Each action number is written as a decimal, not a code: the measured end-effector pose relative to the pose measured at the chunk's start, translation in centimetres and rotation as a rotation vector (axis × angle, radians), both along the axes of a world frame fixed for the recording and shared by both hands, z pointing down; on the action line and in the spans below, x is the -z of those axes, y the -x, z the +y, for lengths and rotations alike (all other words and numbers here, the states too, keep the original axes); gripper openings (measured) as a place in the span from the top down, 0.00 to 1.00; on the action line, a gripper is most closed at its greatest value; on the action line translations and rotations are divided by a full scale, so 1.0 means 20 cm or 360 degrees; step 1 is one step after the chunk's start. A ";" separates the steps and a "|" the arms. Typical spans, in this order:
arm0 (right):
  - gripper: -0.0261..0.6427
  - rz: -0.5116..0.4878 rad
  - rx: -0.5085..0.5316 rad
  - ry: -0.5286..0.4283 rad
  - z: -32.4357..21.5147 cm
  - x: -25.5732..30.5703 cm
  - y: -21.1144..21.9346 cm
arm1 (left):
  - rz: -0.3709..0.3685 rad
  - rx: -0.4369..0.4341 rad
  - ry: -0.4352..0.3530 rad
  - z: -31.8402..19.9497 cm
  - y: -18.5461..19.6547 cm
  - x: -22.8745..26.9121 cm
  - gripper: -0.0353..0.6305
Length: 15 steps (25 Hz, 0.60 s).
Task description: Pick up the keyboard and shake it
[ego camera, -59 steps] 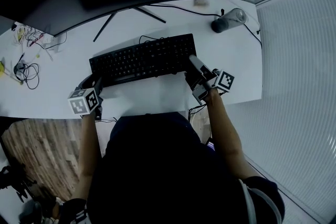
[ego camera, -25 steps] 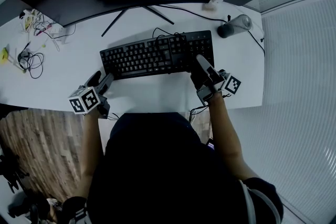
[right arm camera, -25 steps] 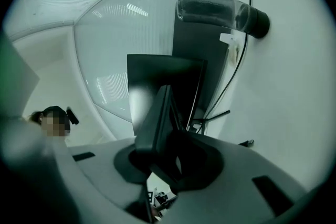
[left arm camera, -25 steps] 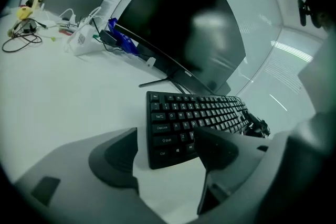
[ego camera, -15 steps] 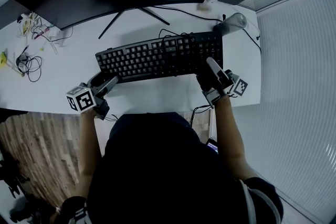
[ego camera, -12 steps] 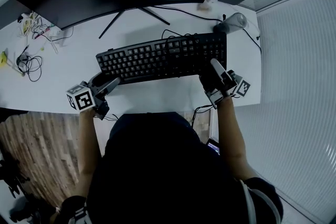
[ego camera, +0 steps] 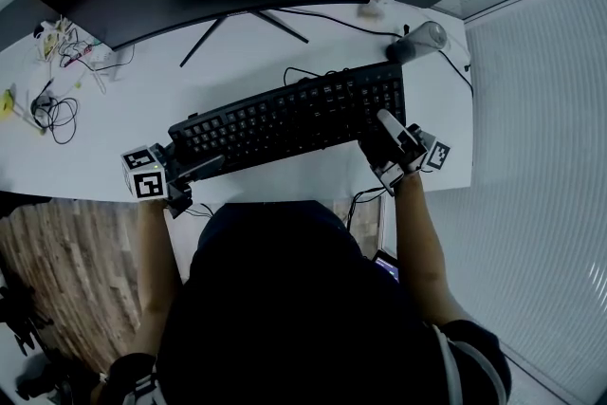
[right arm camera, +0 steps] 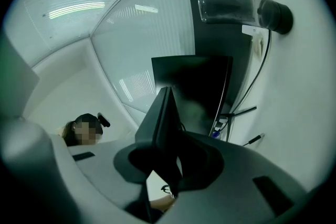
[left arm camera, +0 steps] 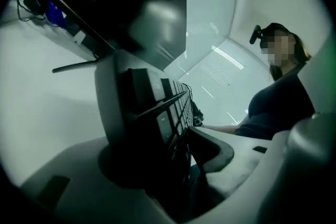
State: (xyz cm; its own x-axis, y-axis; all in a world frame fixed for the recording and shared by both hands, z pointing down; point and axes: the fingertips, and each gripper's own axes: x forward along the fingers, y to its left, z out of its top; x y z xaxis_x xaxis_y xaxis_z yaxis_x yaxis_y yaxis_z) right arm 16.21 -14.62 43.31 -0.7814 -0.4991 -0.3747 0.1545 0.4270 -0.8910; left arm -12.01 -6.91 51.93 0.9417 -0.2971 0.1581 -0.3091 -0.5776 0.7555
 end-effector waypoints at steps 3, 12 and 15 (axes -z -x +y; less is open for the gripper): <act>0.82 0.0022 -0.0026 0.0047 -0.02 -0.07 0.00 | 0.0022 0.0013 0.0026 0.02 0.01 0.01 0.60; 0.83 -0.0138 -0.0237 0.0382 -0.07 -0.47 -0.05 | -0.0252 -0.0048 0.0061 0.01 -0.01 0.22 0.71; 0.83 -0.0180 -0.0291 0.0460 -0.06 -0.55 -0.05 | -0.0352 -0.0067 0.0073 0.01 -0.02 0.25 0.71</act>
